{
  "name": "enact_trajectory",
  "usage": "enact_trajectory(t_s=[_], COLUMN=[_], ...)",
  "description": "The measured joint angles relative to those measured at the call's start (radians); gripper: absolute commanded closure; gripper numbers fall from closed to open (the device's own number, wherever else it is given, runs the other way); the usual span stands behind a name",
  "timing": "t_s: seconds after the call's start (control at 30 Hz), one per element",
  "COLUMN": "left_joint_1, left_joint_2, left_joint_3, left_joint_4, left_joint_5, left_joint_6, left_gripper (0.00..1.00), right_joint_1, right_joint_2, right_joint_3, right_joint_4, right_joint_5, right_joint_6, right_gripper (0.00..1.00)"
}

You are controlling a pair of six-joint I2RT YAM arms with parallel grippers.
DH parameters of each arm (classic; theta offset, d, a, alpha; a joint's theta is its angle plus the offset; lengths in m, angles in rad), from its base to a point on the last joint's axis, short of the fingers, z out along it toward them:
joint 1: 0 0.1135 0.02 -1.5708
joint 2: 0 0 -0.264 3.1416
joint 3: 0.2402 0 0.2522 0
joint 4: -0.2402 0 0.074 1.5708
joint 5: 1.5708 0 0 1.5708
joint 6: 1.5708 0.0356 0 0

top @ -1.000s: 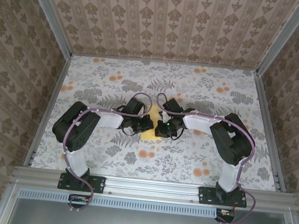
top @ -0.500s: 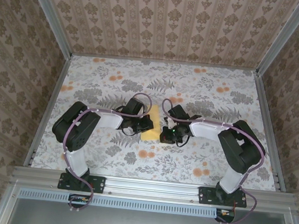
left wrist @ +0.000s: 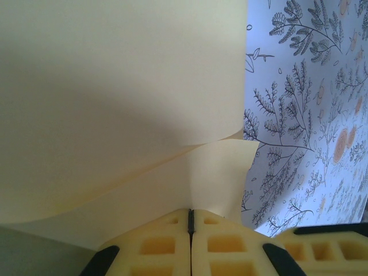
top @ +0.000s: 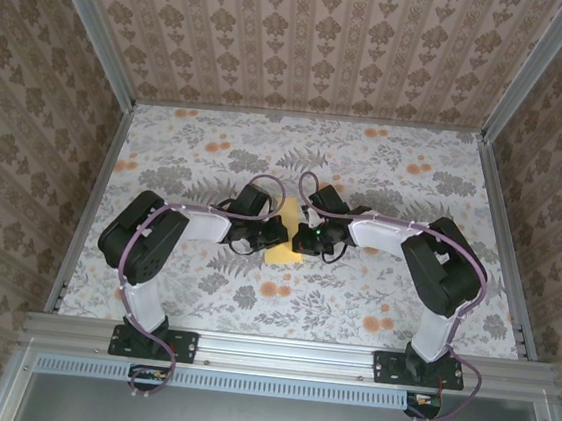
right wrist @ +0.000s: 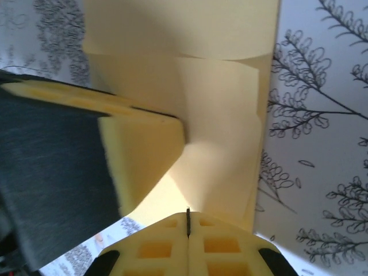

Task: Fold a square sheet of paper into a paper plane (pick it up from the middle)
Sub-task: Fold the triangle a second time at the center of the table.

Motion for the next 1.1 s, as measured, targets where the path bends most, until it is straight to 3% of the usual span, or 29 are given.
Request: enact_trajectory(t_s=[0.43, 0.73, 0.93, 1.1], left_joint_1=[0.006, 0.057, 0.114, 0.098], left_joint_2=[-0.019, -0.050, -0.138, -0.245], left_joint_3=[-0.013, -0.021, -0.057, -0.091], left_joint_4=[-0.017, -0.071, -0.128, -0.121], left_joint_5=[-0.008, -0.022, -0.073, -0.081], left_joint_6=[-0.003, 0.014, 0.059, 0.082], left_gripper=[0.92, 0.92, 0.91, 0.90], right_joint_1=[-0.020, -0.022, -0.024, -0.021], right_joint_2=[0.017, 0.017, 0.015, -0.001], right_joint_3=[0.000, -0.007, -0.026, -0.068], right_joint_4=[-0.036, -0.029, -0.001, 0.053], right_joint_5=[0.006, 0.005, -0.017, -0.044], right_joint_6=[-0.056, -0.079, -0.066, 0.016], right_gripper=[1.00, 1.00, 1.00, 1.00])
